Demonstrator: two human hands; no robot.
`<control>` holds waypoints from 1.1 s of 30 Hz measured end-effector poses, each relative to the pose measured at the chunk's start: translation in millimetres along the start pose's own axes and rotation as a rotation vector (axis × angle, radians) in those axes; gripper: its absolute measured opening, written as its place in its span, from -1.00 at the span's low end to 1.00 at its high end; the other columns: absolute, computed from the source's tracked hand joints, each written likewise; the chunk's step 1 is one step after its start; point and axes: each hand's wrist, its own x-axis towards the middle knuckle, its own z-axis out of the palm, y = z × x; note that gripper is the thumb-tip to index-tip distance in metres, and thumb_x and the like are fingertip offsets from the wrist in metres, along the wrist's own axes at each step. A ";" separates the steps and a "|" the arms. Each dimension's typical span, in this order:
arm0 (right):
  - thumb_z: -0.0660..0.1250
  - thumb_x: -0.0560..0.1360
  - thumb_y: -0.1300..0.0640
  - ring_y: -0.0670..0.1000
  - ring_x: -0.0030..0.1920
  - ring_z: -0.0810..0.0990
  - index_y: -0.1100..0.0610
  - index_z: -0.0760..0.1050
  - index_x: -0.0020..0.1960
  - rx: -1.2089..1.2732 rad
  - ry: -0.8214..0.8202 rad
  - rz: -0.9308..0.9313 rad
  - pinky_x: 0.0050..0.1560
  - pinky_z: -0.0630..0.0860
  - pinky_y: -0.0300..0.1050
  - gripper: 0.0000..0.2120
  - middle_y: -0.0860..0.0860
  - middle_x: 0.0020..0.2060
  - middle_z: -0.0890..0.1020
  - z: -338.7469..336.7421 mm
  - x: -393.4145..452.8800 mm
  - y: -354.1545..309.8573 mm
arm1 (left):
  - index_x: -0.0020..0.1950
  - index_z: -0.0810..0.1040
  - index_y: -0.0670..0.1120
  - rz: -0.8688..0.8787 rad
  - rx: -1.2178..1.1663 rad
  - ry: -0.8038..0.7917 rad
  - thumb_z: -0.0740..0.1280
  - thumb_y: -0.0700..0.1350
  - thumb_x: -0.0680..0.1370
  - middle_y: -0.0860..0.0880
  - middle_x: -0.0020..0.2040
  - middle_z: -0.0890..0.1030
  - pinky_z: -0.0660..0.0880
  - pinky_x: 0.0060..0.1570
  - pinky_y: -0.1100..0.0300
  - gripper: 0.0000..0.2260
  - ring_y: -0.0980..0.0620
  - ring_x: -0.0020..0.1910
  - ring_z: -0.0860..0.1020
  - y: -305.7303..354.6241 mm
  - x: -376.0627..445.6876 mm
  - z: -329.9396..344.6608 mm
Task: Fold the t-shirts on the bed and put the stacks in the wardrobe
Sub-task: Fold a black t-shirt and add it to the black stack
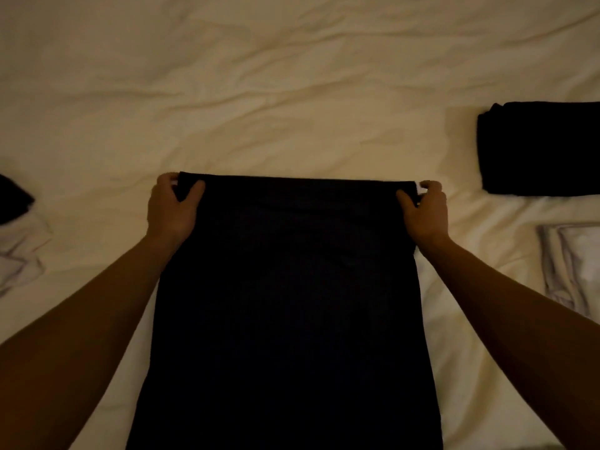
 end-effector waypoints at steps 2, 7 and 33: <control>0.28 0.59 -0.09 0.27 0.33 0.38 0.26 0.22 0.49 -0.336 0.095 -0.117 0.28 0.38 0.18 -0.38 0.26 0.36 0.37 7.8 -15.6 6.1 | 0.55 0.22 -0.16 0.130 0.331 0.118 0.24 0.15 0.63 -0.23 0.48 0.30 0.26 0.36 -0.15 -0.40 -0.25 0.45 0.26 -3.0 -19.1 7.0; 0.21 0.60 -0.15 0.32 0.47 0.23 0.20 0.15 0.56 -0.555 0.022 -0.507 0.39 0.27 0.22 -0.33 0.29 0.50 0.21 44.5 -73.9 20.8 | 0.63 -0.03 -0.03 0.416 0.647 -0.016 -0.03 0.26 0.63 -0.16 0.62 -0.05 -0.02 0.51 -0.16 -0.35 -0.21 0.59 -0.06 -30.1 -68.9 42.2; 0.43 0.52 0.17 0.03 -0.10 0.62 0.31 0.43 0.26 0.317 -0.310 0.250 -0.17 0.64 -0.21 -0.61 0.13 -0.01 0.61 -5.2 22.6 6.1 | 0.30 0.53 -0.22 -0.263 -0.290 -0.207 0.41 -0.10 0.56 -0.17 0.12 0.61 0.61 -0.17 0.23 -0.64 -0.10 -0.09 0.62 -4.0 25.8 -2.8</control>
